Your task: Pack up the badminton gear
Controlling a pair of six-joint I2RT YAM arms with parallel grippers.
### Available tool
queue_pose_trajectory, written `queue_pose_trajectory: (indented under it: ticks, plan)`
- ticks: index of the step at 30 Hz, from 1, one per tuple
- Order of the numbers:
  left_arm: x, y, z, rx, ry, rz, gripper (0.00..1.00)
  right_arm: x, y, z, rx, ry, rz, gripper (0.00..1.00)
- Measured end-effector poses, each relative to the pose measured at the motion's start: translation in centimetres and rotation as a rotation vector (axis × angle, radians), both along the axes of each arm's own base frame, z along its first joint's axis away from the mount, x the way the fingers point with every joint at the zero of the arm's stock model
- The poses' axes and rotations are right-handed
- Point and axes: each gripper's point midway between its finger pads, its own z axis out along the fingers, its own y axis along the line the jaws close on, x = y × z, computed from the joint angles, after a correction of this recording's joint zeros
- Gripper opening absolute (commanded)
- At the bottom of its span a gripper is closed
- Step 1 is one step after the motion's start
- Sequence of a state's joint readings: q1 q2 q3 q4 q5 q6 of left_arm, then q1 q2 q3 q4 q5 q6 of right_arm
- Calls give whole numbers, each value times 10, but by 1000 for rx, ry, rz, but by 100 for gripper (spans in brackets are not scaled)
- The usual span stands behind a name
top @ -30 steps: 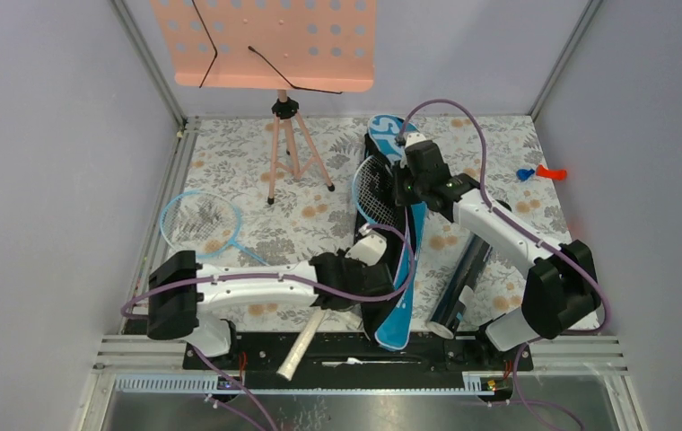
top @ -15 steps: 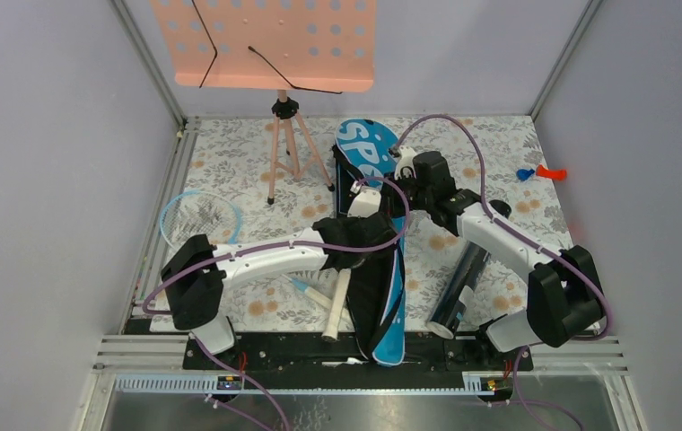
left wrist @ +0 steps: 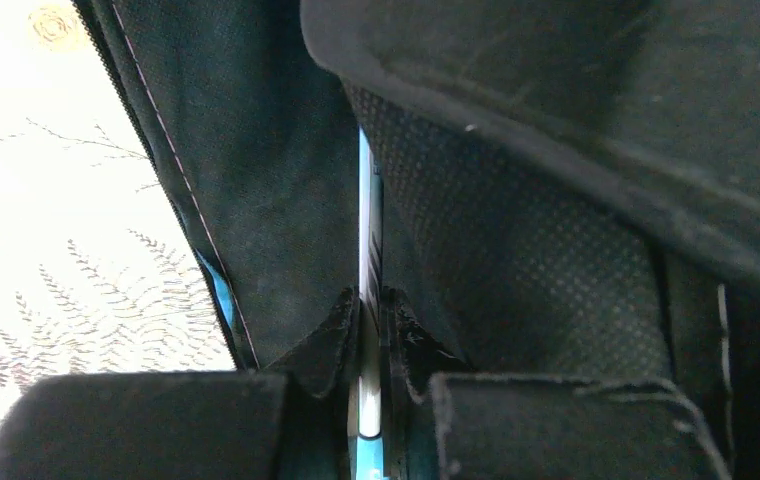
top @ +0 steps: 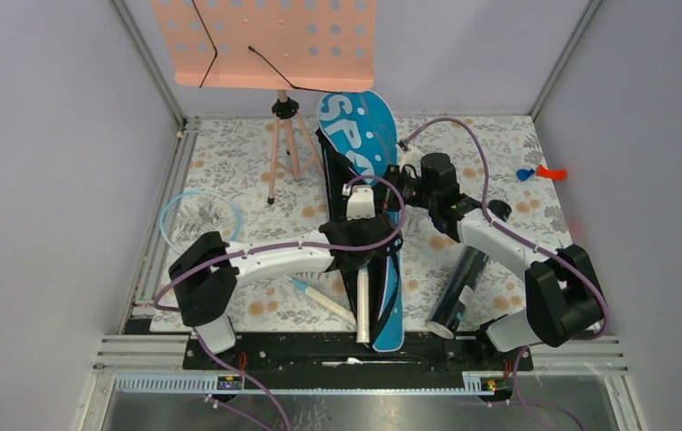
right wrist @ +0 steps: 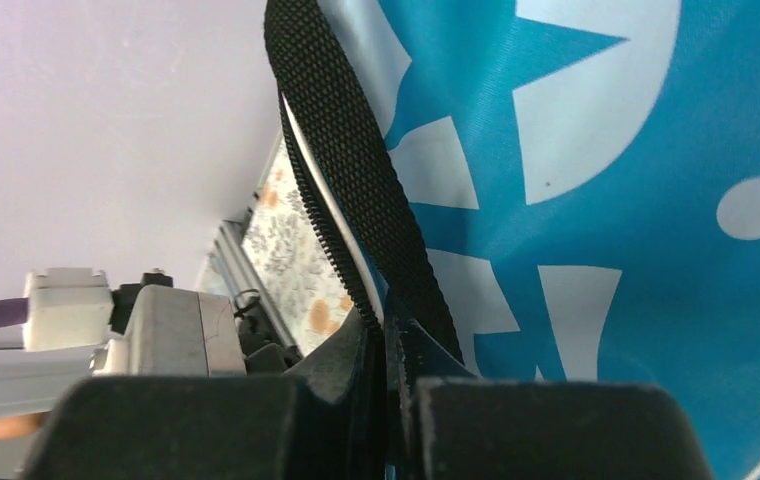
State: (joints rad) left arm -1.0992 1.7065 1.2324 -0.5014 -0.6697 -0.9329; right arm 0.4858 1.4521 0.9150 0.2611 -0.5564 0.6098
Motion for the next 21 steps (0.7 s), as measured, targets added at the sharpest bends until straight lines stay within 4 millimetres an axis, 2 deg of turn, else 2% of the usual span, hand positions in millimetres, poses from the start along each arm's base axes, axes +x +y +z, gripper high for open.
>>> queue_pose_trajectory:
  ticks: [13, 17, 19, 21]
  plan:
    - [-1, 5, -4, -169, -15, 156, 0, -9, 8, 6, 186, 165, -46, 0]
    - [0, 8, 1, -183, -33, 160, 0, -11, 2, 3, 132, 156, -61, 16]
    - [2, 5, 4, -196, -41, 157, 0, -9, -7, 4, 51, 118, -93, 24]
    - [9, 5, 9, -210, -73, 171, 0, -15, -19, 0, -52, 90, -118, 32]
